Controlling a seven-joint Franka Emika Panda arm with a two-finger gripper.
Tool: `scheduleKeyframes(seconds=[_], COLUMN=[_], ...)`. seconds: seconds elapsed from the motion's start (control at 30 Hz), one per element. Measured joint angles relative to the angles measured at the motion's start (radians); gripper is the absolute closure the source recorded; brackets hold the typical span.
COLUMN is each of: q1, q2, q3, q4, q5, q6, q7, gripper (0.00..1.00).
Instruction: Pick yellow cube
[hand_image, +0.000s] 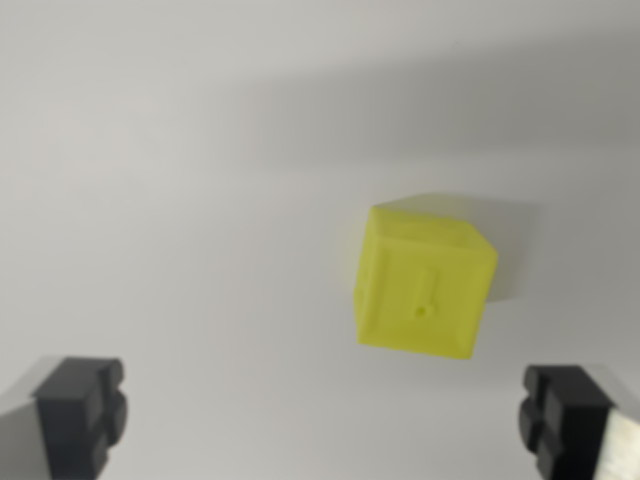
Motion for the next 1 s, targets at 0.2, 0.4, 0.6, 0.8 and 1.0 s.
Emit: scheduleKeyframes(seconds=[0.2,0.4,0.6,0.8,1.0], q1=[-0.012,-0.024,-0.036,-0.048,-0.061], q2=[0.017,0.037,0.06,0.084,0.111], q3=[0.0,0.0,0.0,0.0,0.0], q4=[-0.025,-0.049,-0.07,-0.088,-0.104], q5=[0.002,0.004,0.007,0.01,0.014], q6=[0.047,0.095,0.142,0.19,0.237], q7=[-0.001,-0.003,-0.006,-0.009,-0.014], gripper=[0.0,0.0,0.0,0.0,0.0])
